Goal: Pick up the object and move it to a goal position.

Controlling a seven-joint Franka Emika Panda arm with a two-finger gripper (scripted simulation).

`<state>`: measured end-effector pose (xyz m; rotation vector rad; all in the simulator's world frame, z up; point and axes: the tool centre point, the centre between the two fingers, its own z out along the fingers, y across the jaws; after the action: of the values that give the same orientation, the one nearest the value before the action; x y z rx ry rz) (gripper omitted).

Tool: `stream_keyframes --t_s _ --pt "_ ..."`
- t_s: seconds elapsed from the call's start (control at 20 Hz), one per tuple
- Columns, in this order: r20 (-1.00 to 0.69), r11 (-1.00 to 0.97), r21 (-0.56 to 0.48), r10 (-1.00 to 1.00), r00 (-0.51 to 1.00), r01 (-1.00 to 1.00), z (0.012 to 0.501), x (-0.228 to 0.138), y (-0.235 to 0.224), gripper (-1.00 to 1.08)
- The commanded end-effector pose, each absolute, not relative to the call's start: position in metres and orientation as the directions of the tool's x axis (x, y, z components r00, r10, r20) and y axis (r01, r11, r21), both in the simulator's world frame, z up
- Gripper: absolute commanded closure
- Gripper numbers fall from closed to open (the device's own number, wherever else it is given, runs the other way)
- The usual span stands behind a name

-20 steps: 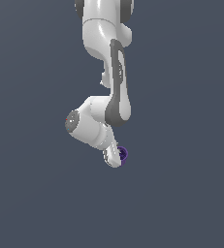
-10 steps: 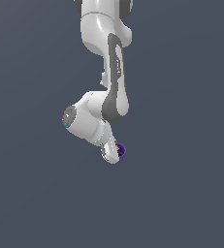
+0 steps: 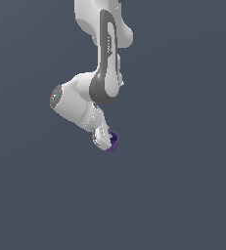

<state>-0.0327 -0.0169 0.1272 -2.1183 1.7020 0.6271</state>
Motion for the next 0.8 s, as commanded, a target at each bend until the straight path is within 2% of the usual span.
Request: stream_keyframes --t_s 0.0,0.75 --pt "-0.542 -0.215 0.001 -0.821 0.18 -0.977 0.146 -0.048 -0.031 1.08" --pt "-0.542 -0.215 0.002 -0.821 0.179 -0.977 0.245 -0.133 -0.108 1.08"
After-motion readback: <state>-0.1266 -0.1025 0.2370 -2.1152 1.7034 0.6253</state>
